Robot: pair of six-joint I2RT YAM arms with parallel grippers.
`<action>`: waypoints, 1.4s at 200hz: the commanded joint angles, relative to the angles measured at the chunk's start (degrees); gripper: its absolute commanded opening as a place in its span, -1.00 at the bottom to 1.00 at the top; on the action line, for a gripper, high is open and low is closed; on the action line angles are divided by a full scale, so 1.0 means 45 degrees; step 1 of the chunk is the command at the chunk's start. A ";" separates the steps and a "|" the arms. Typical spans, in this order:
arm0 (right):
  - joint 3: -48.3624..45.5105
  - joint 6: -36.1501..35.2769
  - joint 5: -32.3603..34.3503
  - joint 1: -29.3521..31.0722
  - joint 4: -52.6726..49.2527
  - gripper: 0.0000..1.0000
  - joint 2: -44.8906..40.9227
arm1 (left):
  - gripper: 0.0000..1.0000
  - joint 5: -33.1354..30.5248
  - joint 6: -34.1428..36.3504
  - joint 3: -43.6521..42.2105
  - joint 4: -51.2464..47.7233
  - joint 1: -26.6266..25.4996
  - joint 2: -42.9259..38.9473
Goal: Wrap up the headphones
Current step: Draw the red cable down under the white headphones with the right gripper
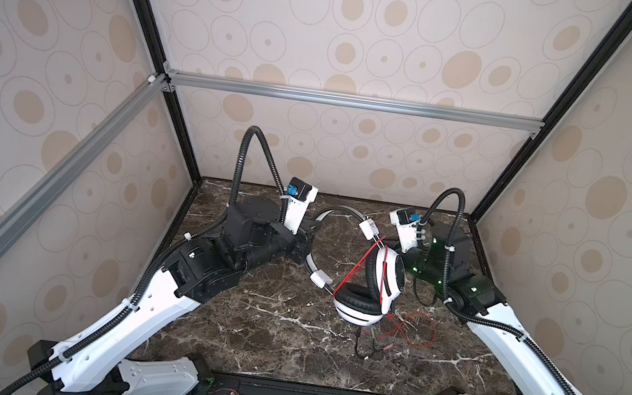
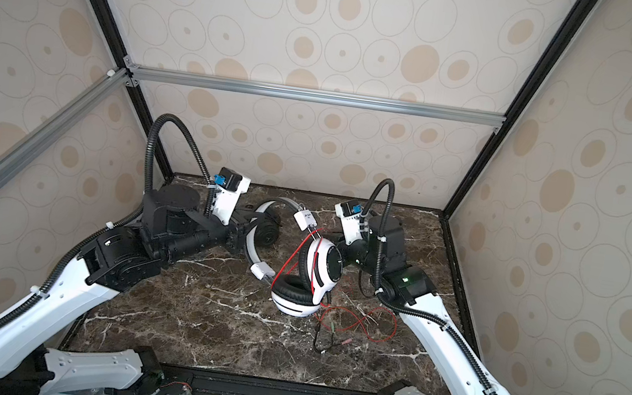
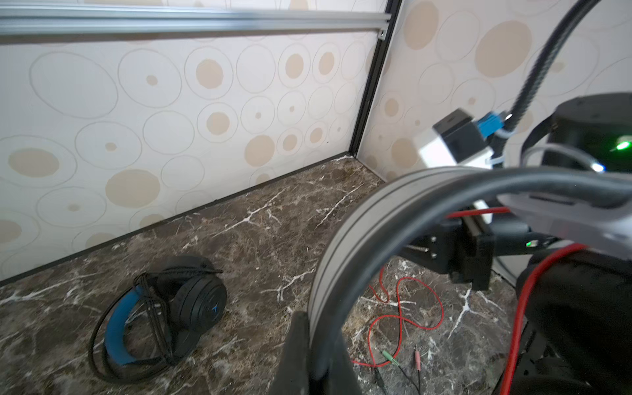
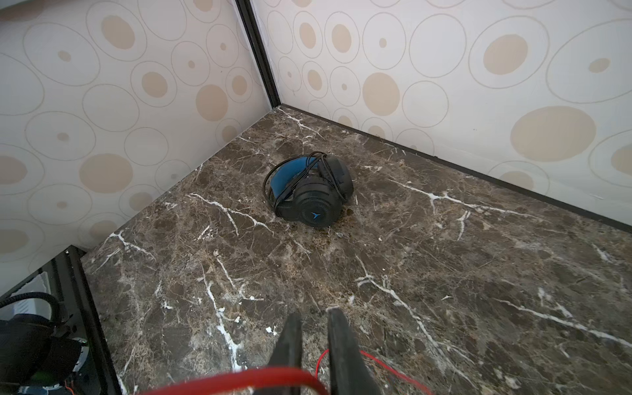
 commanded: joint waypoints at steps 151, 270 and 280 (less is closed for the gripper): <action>-0.1587 0.1831 -0.0972 -0.0165 0.4178 -0.43 0.0299 | -1.00 0.0881 -0.2328 0.6594 0.0906 -0.0008 0.2821; -0.2712 0.2669 -0.1482 -0.0184 0.5939 -0.12 0.1363 | -1.00 -0.0572 -0.3019 0.7686 0.0410 -0.0009 0.3529; -0.2913 0.2874 -0.1502 -0.0167 0.6175 -0.13 0.1423 | -1.00 -0.1092 -0.3235 0.7704 0.0485 -0.0013 0.3556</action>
